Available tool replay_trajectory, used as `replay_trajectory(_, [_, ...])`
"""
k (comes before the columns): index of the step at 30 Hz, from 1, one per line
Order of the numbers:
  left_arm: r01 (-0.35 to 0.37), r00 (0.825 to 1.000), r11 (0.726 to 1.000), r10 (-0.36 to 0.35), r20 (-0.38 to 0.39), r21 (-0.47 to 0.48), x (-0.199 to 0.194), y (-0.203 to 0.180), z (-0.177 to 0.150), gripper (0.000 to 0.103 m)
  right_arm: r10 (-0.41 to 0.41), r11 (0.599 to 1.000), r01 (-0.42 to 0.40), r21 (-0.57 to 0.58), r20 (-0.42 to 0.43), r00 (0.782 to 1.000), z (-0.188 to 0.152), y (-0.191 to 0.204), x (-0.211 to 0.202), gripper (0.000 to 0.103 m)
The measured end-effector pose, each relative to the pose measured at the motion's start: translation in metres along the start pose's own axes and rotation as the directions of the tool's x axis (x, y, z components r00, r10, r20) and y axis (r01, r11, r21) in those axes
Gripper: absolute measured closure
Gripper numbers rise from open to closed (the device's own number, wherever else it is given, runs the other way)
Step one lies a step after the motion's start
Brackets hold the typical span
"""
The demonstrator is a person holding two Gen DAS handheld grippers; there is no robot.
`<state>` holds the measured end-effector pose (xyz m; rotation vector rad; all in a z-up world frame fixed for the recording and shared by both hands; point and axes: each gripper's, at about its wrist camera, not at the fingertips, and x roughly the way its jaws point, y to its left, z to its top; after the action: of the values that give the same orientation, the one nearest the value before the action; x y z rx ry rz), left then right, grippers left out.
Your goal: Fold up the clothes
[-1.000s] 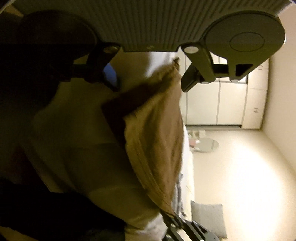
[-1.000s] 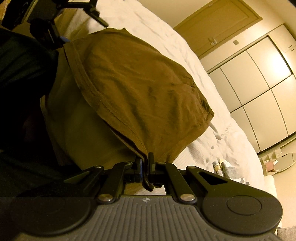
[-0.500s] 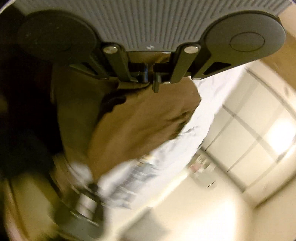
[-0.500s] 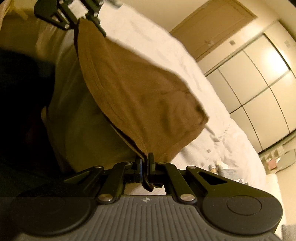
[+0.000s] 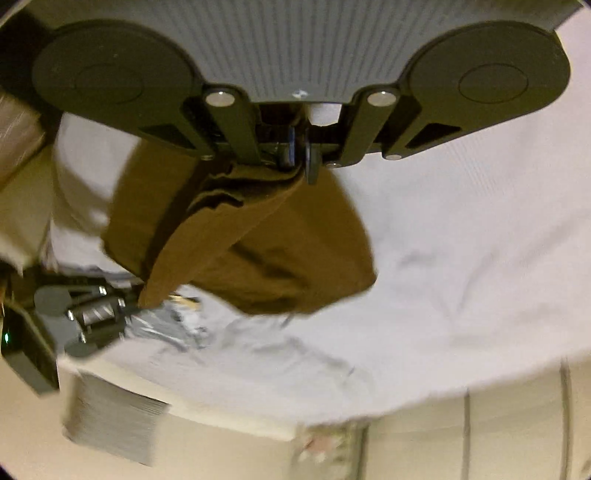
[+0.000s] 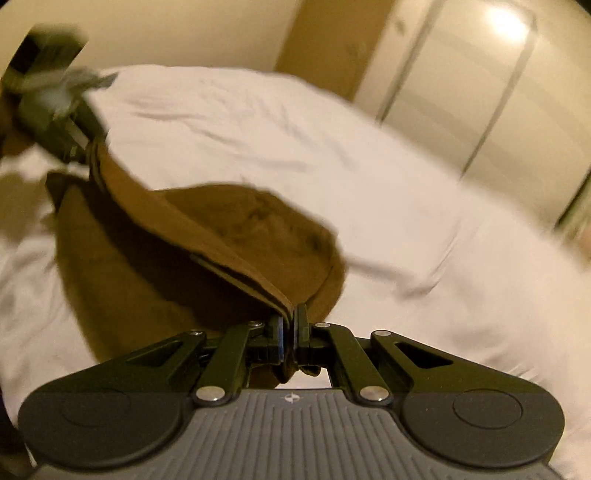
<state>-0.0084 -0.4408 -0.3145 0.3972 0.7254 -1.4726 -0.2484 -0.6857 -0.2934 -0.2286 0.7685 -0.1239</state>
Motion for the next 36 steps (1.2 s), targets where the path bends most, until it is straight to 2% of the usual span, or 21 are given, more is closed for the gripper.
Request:
replay_trajectory(2, [0.044, 0.999, 0.993, -0.045, -0.008, -0.108, 0.017, 0.023, -0.001, 0.099, 0.078, 0.99, -0.073, 0.123, -0.033, 0.996, -0.004, -0.019, 0.024, 0.102])
replay_trajectory(4, [0.081, 0.997, 0.98, -0.08, 0.013, -0.183, 0.02, 0.035, -0.003, 0.098, 0.147, 0.963, -0.135, 0.233, -0.031, 0.989, -0.009, -0.037, 0.037, 0.1])
replay_trajectory(8, [0.127, 0.992, 0.939, -0.114, 0.061, -0.318, 0.021, 0.048, -0.01, 0.098, 0.258, 0.858, -0.248, 0.45, 0.039, 0.965, -0.025, -0.068, 0.04, 0.097])
replay_trajectory(10, [0.14, 0.99, 0.913, -0.117, 0.083, -0.382, 0.021, 0.053, -0.013, 0.098, 0.283, 0.767, -0.291, 0.572, 0.105, 0.953, -0.033, -0.08, 0.039, 0.086])
replay_trajectory(12, [0.14, 0.989, 0.896, -0.111, 0.094, -0.422, 0.02, 0.054, -0.015, 0.099, 0.296, 0.655, -0.332, 0.679, 0.174, 0.939, -0.041, -0.093, 0.038, 0.062])
replay_trajectory(13, [0.14, 0.989, 0.886, -0.107, 0.099, -0.441, 0.02, 0.055, -0.016, 0.099, 0.288, 0.605, -0.339, 0.721, 0.198, 0.937, -0.045, -0.097, 0.037, 0.062])
replay_trajectory(16, [0.141, 0.989, 0.87, -0.101, 0.11, -0.472, 0.016, 0.057, -0.019, 0.099, 0.282, 0.442, -0.405, 0.8, 0.305, 0.91, -0.06, -0.109, 0.029, 0.061])
replay_trajectory(17, [0.14, 0.989, 0.869, -0.099, 0.111, -0.475, 0.016, 0.057, -0.019, 0.099, 0.272, 0.404, -0.421, 0.812, 0.333, 0.903, -0.065, -0.112, 0.026, 0.06])
replay_trajectory(18, [0.14, 0.989, 0.868, -0.098, 0.112, -0.477, 0.015, 0.057, -0.019, 0.099, 0.259, 0.386, -0.43, 0.816, 0.351, 0.9, -0.069, -0.113, 0.022, 0.058])
replay_trajectory(20, [0.142, 0.988, 0.863, -0.098, 0.117, -0.484, 0.018, 0.058, -0.019, 0.099, 0.225, 0.394, -0.416, 0.82, 0.353, 0.908, -0.078, -0.115, 0.014, 0.054])
replay_trajectory(23, [0.146, 0.988, 0.86, -0.098, 0.122, -0.489, 0.02, 0.059, -0.019, 0.099, 0.223, 0.392, -0.404, 0.826, 0.341, 0.913, -0.089, -0.111, 0.012, 0.048])
replay_trajectory(26, [0.151, 0.986, 0.861, -0.1, 0.13, -0.486, 0.02, 0.059, -0.019, 0.099, 0.242, 0.404, -0.404, 0.82, 0.331, 0.912, -0.094, -0.103, 0.018, 0.047])
replay_trajectory(29, [0.137, 0.987, 0.876, -0.081, 0.14, -0.462, 0.017, 0.055, -0.019, 0.099, 0.259, 0.413, -0.396, 0.82, 0.311, 0.914, -0.094, -0.093, 0.031, 0.049])
replay_trajectory(31, [0.128, 0.987, 0.886, -0.068, 0.147, -0.445, 0.015, 0.052, -0.018, 0.1, 0.237, 0.43, -0.384, 0.817, 0.308, 0.921, -0.092, -0.087, 0.034, 0.071])
replay_trajectory(32, [0.12, 0.986, 0.895, -0.058, 0.154, -0.431, 0.013, 0.049, -0.018, 0.101, 0.217, 0.437, -0.382, 0.814, 0.317, 0.923, -0.091, -0.085, 0.032, 0.088])
replay_trajectory(34, [0.086, 0.982, 0.927, -0.018, 0.186, -0.364, 0.0, 0.035, -0.017, 0.101, 0.174, 0.451, -0.379, 0.808, 0.337, 0.925, -0.089, -0.083, 0.025, 0.093])
replay_trajectory(36, [0.071, 0.974, 0.954, -0.004, 0.226, -0.292, -0.014, 0.02, -0.016, 0.102, 0.139, 0.513, -0.364, 0.777, 0.343, 0.929, -0.081, -0.077, 0.012, 0.097])
